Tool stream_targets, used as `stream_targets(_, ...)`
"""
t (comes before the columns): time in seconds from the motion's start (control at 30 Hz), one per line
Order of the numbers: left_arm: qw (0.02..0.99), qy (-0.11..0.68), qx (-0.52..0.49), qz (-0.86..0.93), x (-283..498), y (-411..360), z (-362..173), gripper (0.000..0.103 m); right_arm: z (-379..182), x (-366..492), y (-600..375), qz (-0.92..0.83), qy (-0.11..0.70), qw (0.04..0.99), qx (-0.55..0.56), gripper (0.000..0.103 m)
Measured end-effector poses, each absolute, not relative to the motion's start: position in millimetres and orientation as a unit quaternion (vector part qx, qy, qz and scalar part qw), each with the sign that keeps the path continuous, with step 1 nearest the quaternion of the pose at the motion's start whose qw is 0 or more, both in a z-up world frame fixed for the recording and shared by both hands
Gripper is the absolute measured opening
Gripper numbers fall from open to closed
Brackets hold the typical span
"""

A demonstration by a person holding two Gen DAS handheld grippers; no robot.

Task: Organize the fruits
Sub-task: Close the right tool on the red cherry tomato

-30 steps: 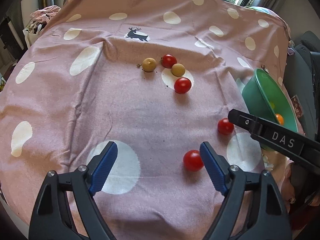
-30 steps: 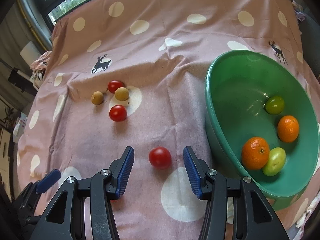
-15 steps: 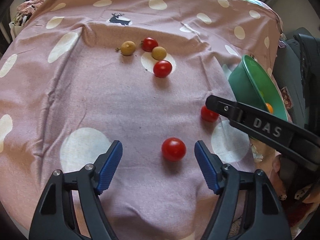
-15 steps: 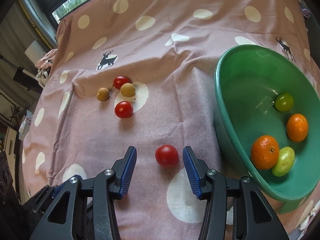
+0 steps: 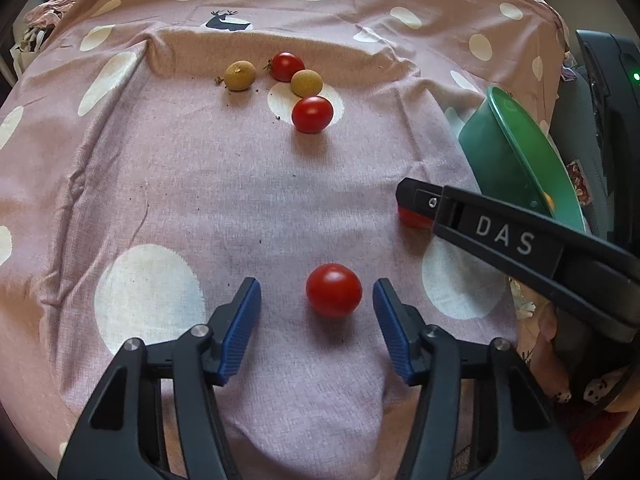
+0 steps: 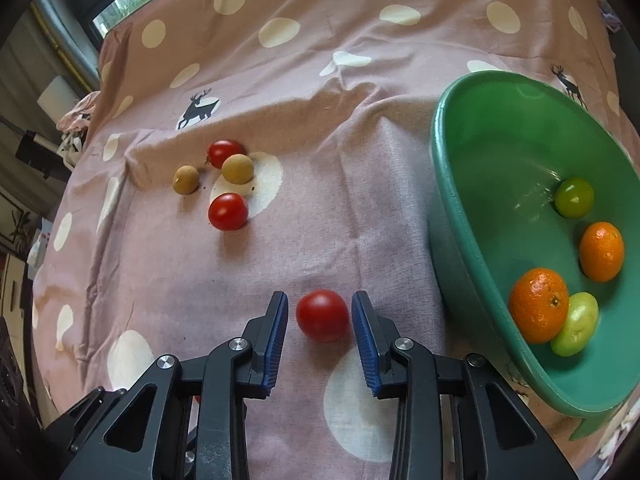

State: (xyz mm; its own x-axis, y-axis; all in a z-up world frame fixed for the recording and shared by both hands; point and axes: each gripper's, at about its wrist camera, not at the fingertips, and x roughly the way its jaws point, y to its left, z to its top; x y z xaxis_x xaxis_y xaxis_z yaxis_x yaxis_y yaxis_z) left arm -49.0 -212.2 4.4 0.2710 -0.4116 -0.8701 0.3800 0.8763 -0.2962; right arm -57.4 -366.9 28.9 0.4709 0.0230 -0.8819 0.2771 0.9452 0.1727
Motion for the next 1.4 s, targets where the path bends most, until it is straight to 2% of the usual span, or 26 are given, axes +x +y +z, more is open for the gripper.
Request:
stream_targets(0.23, 0.800, 0.549, -0.012, -0.242, -48, -211, 5, 0.048, 23, -52, -363, -0.077, 0.522, 0.838, 0.141, 0.035)
stream_targets(0.47, 0.800, 0.549, -0.011, -0.244, -48, -213, 4, 0.032, 21, -51, -362, -0.078, 0.525, 0.837, 0.133, 0.031)
stream_targets(0.57, 0.799, 0.548, -0.010, -0.246, -49, -214, 4, 0.028, 21, -50, -360, -0.078, 0.524, 0.838, 0.129, 0.031)
stream_targets(1.07, 0.801, 0.544, -0.029, -0.248, -49, -211, 7, 0.028, 26, -54, -360, -0.074, 0.513, 0.845, 0.132, 0.030)
stream_targets(1.4, 0.826, 0.502, -0.040, -0.253, -54, -206, 27, 0.028, 42, -64, -361, -0.057, 0.487, 0.859, 0.148, 0.030)
